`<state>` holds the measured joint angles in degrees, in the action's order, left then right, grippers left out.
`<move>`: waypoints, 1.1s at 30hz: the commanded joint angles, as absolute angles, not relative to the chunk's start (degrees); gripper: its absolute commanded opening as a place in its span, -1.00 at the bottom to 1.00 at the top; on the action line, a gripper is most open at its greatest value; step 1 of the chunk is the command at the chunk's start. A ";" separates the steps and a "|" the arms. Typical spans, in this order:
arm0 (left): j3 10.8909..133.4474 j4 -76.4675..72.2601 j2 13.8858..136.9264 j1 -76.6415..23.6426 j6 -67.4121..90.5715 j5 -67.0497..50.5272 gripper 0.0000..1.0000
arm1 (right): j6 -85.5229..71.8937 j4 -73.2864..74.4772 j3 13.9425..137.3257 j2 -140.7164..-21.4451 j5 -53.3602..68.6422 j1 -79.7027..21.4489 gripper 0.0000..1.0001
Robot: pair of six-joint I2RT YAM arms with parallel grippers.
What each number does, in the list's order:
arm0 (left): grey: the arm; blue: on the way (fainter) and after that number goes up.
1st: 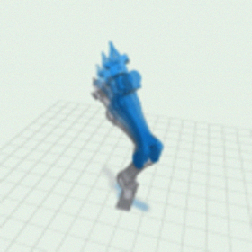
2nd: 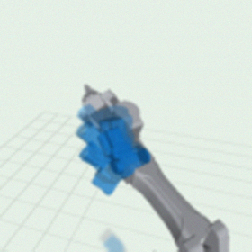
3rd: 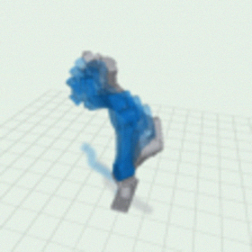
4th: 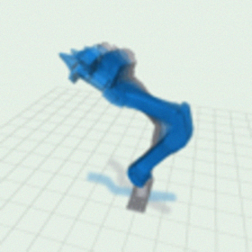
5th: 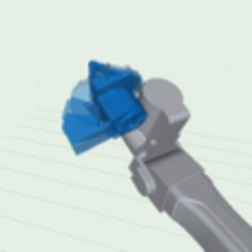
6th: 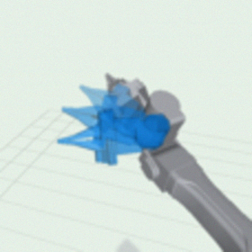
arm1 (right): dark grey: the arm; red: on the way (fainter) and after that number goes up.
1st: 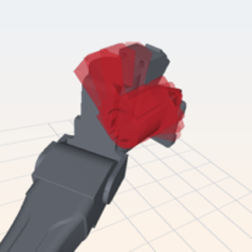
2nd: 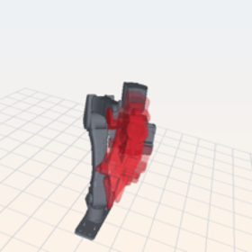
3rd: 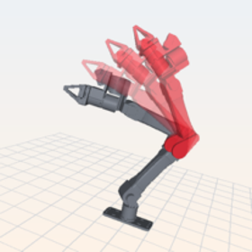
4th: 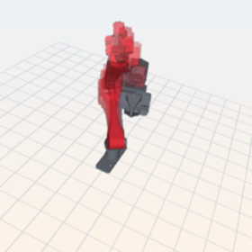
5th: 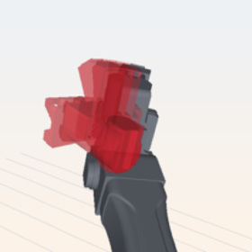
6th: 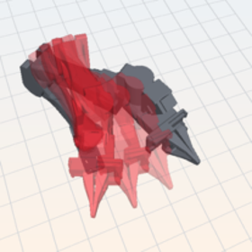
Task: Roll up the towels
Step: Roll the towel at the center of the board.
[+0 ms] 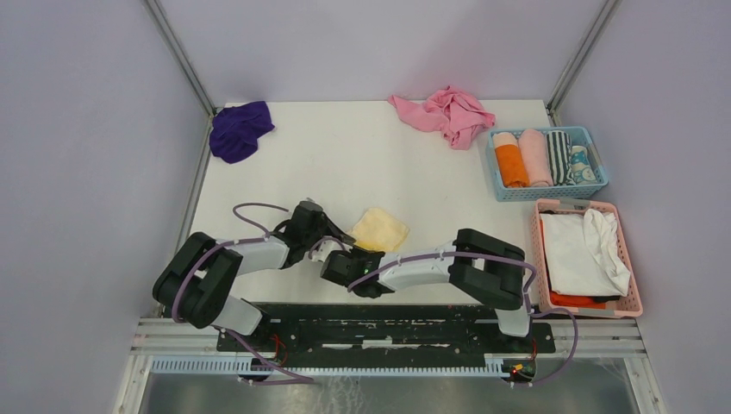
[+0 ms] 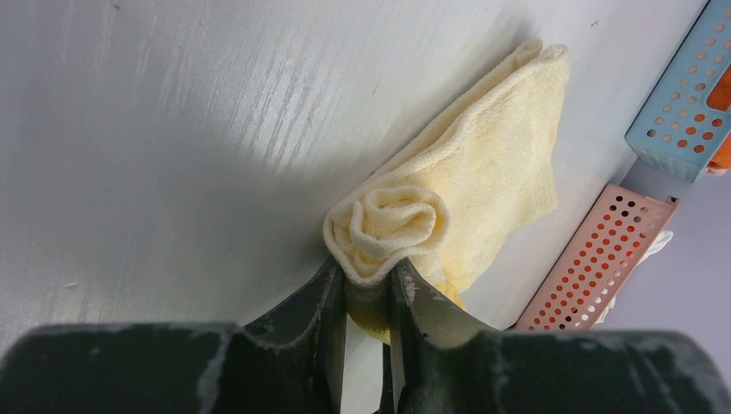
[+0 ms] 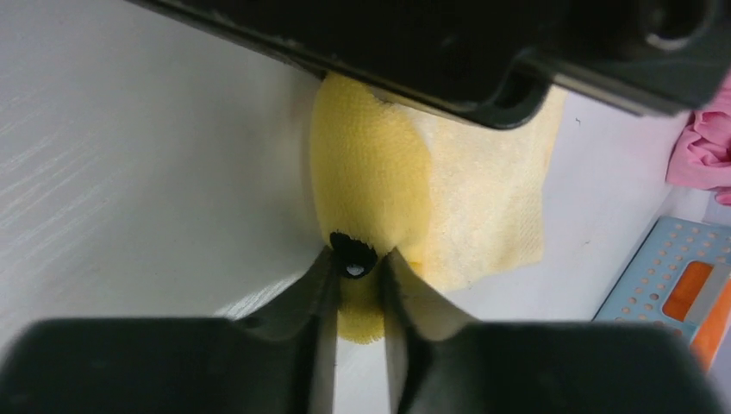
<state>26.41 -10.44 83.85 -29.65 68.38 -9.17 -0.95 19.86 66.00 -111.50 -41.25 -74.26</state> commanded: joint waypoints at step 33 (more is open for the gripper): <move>18.19 -1.35 56.54 -26.74 67.18 -10.04 0.39 | -40.61 -17.11 41.29 -113.28 44.74 -38.28 -0.99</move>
